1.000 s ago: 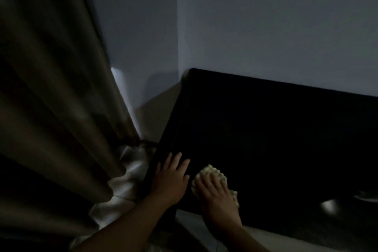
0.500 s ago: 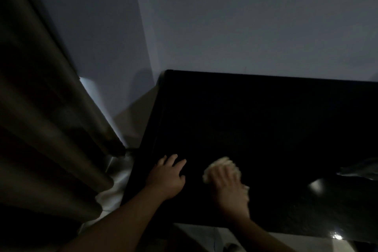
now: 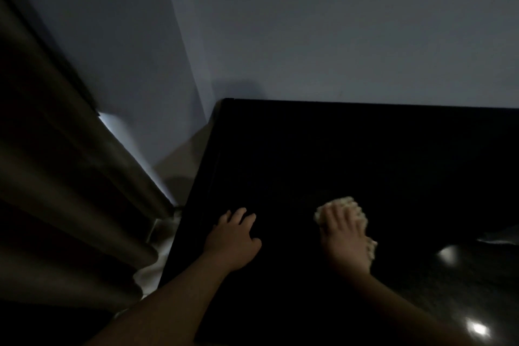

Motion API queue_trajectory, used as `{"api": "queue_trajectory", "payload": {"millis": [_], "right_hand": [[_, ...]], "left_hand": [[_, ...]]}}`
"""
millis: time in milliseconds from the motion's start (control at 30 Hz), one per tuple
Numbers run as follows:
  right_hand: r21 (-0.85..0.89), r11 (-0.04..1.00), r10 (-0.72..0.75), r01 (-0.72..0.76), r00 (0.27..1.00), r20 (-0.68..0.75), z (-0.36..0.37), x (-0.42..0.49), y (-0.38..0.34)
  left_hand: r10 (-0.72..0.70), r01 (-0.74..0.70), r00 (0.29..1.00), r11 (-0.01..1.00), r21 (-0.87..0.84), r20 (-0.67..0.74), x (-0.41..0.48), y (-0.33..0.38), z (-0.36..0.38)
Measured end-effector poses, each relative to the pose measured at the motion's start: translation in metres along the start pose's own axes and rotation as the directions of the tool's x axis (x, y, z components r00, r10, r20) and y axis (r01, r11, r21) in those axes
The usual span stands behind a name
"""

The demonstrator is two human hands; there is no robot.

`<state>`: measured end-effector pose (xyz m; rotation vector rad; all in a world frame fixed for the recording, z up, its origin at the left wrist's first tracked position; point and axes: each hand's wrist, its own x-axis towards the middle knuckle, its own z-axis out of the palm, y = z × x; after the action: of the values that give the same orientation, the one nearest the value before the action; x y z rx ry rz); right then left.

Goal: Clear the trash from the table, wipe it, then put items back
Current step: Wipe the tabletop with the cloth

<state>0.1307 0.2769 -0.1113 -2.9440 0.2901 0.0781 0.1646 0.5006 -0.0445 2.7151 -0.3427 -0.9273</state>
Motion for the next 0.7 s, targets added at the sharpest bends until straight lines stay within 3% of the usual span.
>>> {"api": "queue_trajectory", "payload": {"millis": [67, 133, 200, 267, 333, 400, 433, 467, 533, 600, 667, 700], "right_hand": [[-0.004, 0.953, -0.301, 0.302, 0.952, 0.05, 0.01, -0.009, -0.014], [-0.029, 0.845, -0.529, 0.534, 0.842, 0.11, 0.005, -0.015, -0.005], [-0.118, 0.782, -0.603, 0.612, 0.791, 0.105, -0.01, 0.006, 0.023], [-0.117, 0.882, -0.457, 0.457, 0.889, 0.027, -0.023, 0.037, 0.052], [0.033, 0.992, -0.121, 0.119, 0.989, 0.08, -0.039, 0.061, 0.065], [0.065, 0.991, 0.111, -0.115, 0.992, 0.068, -0.034, 0.068, 0.047], [0.041, 0.995, 0.09, -0.09, 0.996, 0.008, -0.03, 0.066, 0.032], [-0.006, 1.0, 0.0, 0.0, 1.0, -0.025, -0.022, 0.06, 0.013], [-0.082, 0.952, -0.292, 0.296, 0.955, 0.057, -0.002, 0.038, -0.023], [-0.031, 0.801, -0.591, 0.598, 0.797, 0.123, 0.005, 0.012, -0.04], [-0.008, 0.698, -0.703, 0.716, 0.687, 0.184, -0.002, 0.013, -0.031], [-0.069, 0.692, -0.695, 0.718, 0.689, 0.204, -0.006, 0.025, -0.019]], "left_hand": [[-0.019, 0.019, 1.0, 1.0, -0.014, -0.003, 0.011, 0.005, -0.004], [-0.035, 0.035, 0.999, 0.999, -0.01, -0.018, 0.018, 0.007, -0.007], [-0.032, 0.032, 0.999, 0.999, -0.015, -0.022, 0.022, 0.006, -0.008], [-0.026, 0.026, 0.999, 1.0, -0.015, -0.018, 0.023, 0.004, -0.008], [-0.034, 0.034, 0.999, 0.999, -0.026, -0.021, 0.024, 0.004, -0.009], [-0.043, 0.042, 0.998, 0.999, -0.032, -0.037, 0.024, 0.007, -0.011], [-0.048, 0.047, 0.998, 0.998, -0.033, -0.047, 0.024, 0.009, -0.011], [-0.056, 0.054, 0.997, 0.998, -0.031, -0.059, 0.024, 0.011, -0.012], [-0.079, 0.078, 0.993, 0.997, -0.009, -0.089, 0.024, 0.014, -0.012], [-0.099, 0.102, 0.987, 0.995, 0.016, -0.124, 0.023, 0.016, -0.01], [-0.089, 0.093, 0.987, 0.995, 0.02, -0.135, 0.024, 0.012, -0.009], [-0.078, 0.08, 0.989, 0.997, 0.014, -0.125, 0.024, 0.01, -0.01]]}}
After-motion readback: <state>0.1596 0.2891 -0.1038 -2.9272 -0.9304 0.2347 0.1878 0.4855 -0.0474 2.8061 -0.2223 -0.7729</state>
